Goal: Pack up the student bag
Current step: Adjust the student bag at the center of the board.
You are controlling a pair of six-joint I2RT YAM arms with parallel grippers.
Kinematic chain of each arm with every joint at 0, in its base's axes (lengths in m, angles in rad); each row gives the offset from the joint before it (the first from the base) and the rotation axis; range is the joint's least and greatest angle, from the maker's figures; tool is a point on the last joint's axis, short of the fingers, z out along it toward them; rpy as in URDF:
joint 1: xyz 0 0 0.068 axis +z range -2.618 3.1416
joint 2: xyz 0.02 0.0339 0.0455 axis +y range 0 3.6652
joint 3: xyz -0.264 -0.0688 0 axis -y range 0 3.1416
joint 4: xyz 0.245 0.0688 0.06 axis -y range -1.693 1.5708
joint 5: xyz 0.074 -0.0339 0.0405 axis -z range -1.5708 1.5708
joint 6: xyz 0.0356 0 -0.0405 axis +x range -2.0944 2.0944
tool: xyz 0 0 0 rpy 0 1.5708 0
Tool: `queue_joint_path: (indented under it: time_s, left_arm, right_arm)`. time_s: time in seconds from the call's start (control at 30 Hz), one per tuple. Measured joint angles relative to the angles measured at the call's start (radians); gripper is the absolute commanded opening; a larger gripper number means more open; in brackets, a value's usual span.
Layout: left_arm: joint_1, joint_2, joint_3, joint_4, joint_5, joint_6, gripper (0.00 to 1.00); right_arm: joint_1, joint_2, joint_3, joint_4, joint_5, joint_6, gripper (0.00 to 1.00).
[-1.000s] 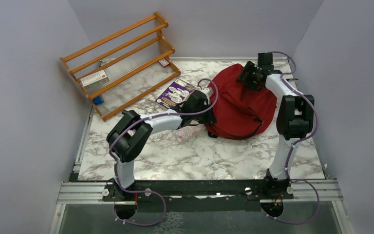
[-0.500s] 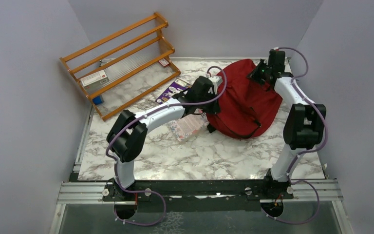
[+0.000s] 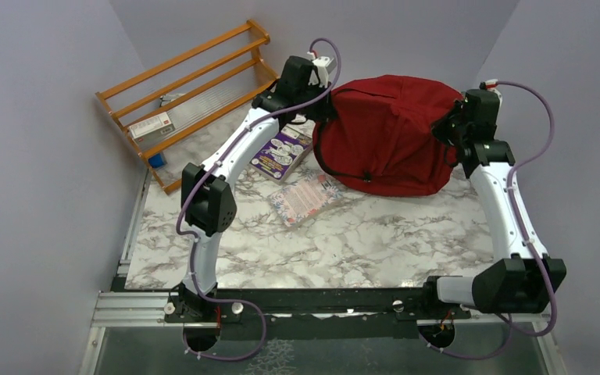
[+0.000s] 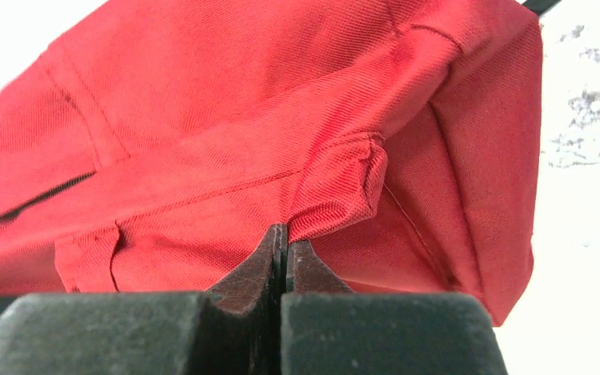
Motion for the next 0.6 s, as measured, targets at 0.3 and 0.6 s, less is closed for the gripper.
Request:
queue_joint_path:
  time_s: [0.3, 0.6]
  left_arm:
    - [-0.01, 0.101, 0.274, -0.201, 0.048, 0.109, 0.0]
    - [-0.015, 0.165, 0.272, -0.269, 0.081, 0.162, 0.0]
  right_arm:
    - [0.006, -0.231, -0.09, -0.158, 0.004, 0.005, 0.01]
    - [0.006, -0.16, -0.122, -0.198, 0.045, -0.011, 0.1]
